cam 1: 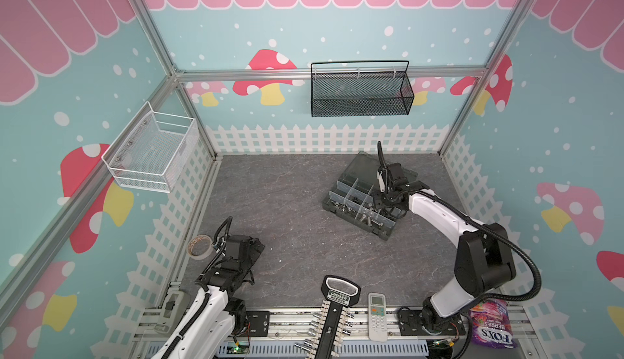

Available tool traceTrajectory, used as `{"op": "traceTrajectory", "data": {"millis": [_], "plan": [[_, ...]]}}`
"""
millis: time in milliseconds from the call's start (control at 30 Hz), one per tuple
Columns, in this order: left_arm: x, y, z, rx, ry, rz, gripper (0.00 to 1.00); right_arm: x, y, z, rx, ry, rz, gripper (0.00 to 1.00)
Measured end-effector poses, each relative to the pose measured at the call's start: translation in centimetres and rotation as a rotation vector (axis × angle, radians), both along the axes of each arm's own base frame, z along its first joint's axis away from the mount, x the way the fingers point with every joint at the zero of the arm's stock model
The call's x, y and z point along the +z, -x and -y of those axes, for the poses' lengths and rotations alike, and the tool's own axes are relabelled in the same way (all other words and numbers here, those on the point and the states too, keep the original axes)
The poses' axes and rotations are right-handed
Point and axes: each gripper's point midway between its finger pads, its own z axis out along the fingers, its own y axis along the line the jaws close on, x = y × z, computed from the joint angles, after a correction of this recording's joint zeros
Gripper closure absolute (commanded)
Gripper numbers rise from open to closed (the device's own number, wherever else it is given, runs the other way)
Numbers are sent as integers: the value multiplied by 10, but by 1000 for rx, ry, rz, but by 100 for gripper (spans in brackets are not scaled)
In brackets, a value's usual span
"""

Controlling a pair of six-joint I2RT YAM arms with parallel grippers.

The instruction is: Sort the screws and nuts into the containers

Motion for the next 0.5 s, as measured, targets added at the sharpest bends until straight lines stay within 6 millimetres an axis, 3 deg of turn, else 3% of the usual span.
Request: {"op": "traceTrajectory", "data": {"millis": [133,233,267,500], "plan": [[11,-3,-2,-5,-20,26,0,27,10,12,-45,-4,98,28],[22,-7,-4,-17,-49,47,0,42,21,27,-101,-2,170,5],[27,-8,-5,-25,-63,55,0,45,24,33,-125,-1,196,1],[66,-24,-11,-69,-168,132,0,61,46,73,-287,32,331,2]]}}
